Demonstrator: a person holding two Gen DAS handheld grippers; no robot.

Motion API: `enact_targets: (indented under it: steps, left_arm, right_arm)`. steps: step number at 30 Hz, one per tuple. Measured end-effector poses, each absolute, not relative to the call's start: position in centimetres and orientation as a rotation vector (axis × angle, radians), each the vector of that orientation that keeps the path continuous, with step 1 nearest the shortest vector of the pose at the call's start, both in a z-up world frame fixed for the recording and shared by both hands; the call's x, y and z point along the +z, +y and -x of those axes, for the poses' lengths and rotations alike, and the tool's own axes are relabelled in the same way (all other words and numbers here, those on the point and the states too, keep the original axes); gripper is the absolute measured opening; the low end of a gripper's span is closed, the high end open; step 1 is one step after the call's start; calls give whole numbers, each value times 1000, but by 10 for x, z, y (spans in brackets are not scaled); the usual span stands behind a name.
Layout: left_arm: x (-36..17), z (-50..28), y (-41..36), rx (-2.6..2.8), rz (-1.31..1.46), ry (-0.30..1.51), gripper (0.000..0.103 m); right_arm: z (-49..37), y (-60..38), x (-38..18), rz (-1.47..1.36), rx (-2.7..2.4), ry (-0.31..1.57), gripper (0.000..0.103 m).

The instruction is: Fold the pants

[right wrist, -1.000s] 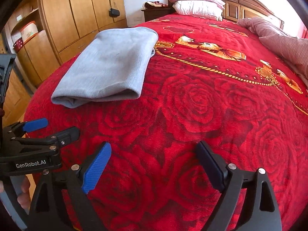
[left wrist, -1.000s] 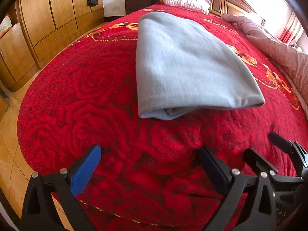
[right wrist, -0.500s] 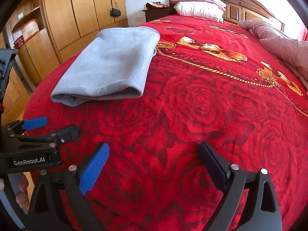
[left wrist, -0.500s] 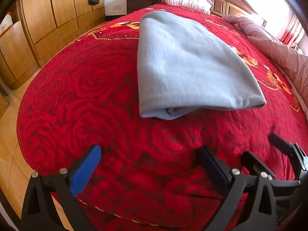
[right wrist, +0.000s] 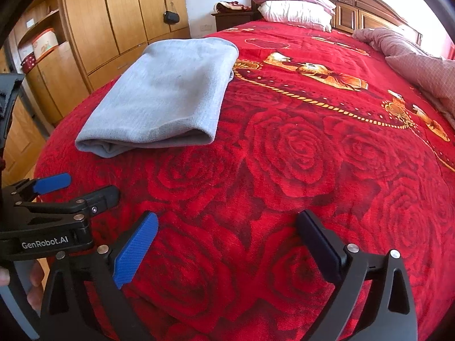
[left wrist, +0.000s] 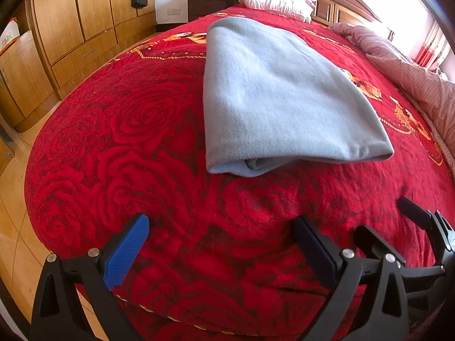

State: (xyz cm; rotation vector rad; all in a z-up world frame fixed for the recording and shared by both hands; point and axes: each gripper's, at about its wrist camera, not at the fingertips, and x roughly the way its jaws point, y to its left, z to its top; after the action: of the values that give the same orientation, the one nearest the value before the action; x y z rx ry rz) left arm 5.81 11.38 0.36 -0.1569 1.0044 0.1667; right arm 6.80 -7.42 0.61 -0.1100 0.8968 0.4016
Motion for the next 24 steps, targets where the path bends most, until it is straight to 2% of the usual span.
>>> enact_targets:
  steps: [24]
  left_arm:
    - [3,-57,112,169,158,1004,103]
  right_arm:
    - [-69,-74,6,111,402,898,101]
